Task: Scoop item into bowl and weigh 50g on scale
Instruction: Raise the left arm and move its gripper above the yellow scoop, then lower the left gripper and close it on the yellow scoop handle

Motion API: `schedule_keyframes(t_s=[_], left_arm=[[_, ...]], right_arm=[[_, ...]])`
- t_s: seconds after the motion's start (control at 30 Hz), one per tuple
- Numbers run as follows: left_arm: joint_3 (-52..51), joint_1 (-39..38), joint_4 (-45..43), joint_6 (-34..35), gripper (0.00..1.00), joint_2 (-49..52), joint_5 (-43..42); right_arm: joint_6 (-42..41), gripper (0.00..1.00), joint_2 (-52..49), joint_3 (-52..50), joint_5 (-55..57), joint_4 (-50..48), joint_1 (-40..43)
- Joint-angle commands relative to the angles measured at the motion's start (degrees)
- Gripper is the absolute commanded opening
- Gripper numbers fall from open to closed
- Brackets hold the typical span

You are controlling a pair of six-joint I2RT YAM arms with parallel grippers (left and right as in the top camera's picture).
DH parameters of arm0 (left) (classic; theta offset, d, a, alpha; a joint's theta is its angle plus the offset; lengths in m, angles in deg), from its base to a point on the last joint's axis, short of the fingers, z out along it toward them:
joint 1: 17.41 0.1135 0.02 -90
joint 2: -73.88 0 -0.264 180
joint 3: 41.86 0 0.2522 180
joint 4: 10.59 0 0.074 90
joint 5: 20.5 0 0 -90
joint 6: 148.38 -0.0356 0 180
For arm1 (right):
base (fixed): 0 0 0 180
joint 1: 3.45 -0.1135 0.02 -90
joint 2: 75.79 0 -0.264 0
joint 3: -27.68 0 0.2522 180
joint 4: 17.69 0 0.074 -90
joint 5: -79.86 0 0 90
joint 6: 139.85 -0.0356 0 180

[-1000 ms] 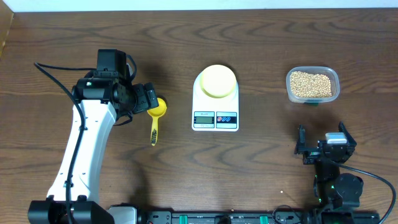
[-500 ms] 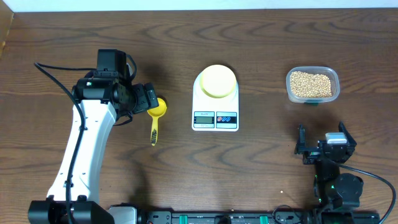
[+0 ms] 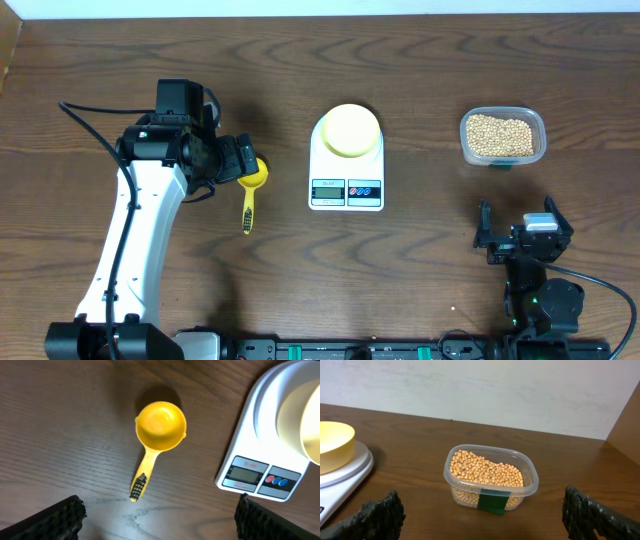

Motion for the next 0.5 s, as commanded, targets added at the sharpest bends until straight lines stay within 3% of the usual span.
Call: schedule_keyframes(t_s=[0.0, 0.47], left_arm=[[-0.44, -0.02, -0.42, -1.36, 0.98, 0.17, -1.33], [-7.80, -0.02, -0.74, -1.95, 0.98, 0.85, 0.15]], right_arm=[[0.09, 0.99, 0.02, -0.09, 0.02, 0.26, -0.63], [0.09, 0.99, 0.02, -0.09, 0.02, 0.26, -0.63]])
